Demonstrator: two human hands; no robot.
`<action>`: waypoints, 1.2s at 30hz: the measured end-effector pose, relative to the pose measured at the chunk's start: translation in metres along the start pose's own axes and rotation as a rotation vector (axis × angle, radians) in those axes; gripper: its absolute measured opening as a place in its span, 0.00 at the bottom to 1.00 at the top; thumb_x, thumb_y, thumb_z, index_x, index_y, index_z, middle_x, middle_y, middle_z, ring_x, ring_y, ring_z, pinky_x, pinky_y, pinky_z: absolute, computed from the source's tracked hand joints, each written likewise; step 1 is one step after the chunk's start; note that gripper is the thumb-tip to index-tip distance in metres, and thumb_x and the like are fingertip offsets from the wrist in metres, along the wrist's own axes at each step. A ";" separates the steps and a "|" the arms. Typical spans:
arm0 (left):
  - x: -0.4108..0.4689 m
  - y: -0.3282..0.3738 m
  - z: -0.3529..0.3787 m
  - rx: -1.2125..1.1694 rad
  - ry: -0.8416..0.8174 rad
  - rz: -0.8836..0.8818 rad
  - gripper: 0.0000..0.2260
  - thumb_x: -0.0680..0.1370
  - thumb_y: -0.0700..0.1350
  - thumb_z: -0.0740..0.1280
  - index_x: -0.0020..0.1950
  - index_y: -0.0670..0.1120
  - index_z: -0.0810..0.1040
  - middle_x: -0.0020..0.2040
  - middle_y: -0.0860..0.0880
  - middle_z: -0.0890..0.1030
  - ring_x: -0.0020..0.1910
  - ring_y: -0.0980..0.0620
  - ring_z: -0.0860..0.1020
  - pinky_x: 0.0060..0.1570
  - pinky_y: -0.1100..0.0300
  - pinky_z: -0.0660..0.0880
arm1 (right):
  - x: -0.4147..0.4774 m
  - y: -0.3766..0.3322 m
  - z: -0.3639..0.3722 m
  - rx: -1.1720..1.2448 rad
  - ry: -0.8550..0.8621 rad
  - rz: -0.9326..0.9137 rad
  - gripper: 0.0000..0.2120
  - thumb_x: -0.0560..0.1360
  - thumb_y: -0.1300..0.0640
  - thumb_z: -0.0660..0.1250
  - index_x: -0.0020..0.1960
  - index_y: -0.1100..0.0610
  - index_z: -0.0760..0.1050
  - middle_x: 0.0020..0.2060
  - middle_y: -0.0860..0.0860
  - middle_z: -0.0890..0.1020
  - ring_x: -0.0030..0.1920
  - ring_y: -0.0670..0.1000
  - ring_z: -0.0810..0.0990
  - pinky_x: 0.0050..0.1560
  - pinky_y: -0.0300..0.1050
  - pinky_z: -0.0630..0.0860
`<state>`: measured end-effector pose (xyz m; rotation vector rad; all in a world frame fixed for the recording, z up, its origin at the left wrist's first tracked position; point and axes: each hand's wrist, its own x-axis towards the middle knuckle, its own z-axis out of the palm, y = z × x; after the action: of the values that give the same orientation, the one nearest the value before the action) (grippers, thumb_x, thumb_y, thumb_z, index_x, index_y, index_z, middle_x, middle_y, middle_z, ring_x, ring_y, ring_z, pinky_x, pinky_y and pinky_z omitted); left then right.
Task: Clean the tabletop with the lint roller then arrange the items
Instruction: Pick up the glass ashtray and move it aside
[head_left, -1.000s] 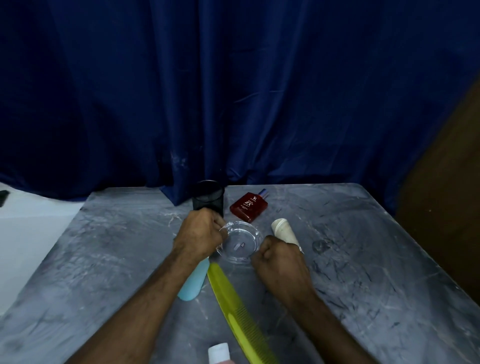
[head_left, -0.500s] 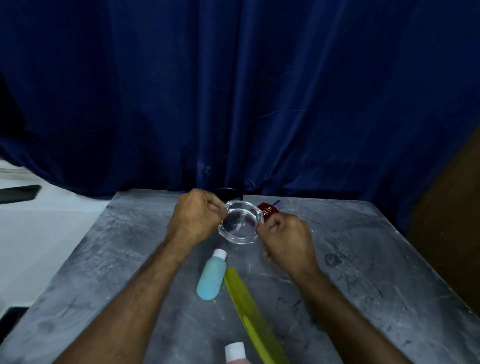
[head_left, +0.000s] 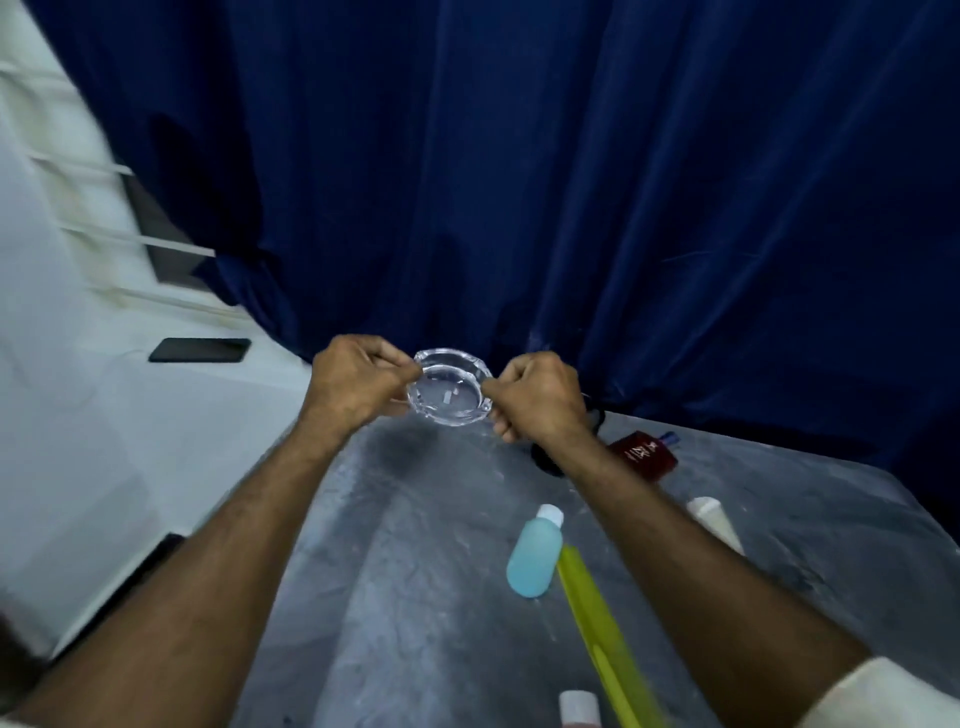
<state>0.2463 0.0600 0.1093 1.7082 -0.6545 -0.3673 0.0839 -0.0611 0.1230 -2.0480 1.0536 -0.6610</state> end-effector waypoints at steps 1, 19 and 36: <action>0.002 -0.010 -0.008 0.004 0.009 -0.036 0.04 0.75 0.38 0.78 0.41 0.41 0.86 0.33 0.45 0.84 0.32 0.50 0.83 0.38 0.51 0.86 | 0.002 -0.001 0.014 -0.002 -0.031 0.010 0.09 0.71 0.59 0.70 0.34 0.62 0.78 0.24 0.55 0.84 0.24 0.53 0.84 0.27 0.45 0.81; 0.008 -0.113 -0.025 0.145 0.028 -0.321 0.02 0.74 0.35 0.78 0.42 0.38 0.87 0.34 0.38 0.86 0.24 0.50 0.83 0.28 0.58 0.84 | 0.010 0.042 0.122 -0.096 -0.215 0.132 0.07 0.74 0.58 0.71 0.39 0.60 0.79 0.24 0.53 0.84 0.24 0.50 0.85 0.29 0.43 0.83; 0.012 -0.118 -0.031 0.217 0.037 -0.259 0.03 0.75 0.41 0.79 0.44 0.44 0.87 0.38 0.47 0.88 0.37 0.48 0.86 0.49 0.47 0.86 | 0.003 0.046 0.113 -0.080 -0.180 0.048 0.17 0.74 0.46 0.66 0.34 0.56 0.75 0.28 0.53 0.85 0.30 0.56 0.86 0.40 0.56 0.86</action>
<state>0.3003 0.0928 0.0045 2.0105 -0.4596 -0.4577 0.1441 -0.0404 0.0187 -2.0994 1.0355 -0.4076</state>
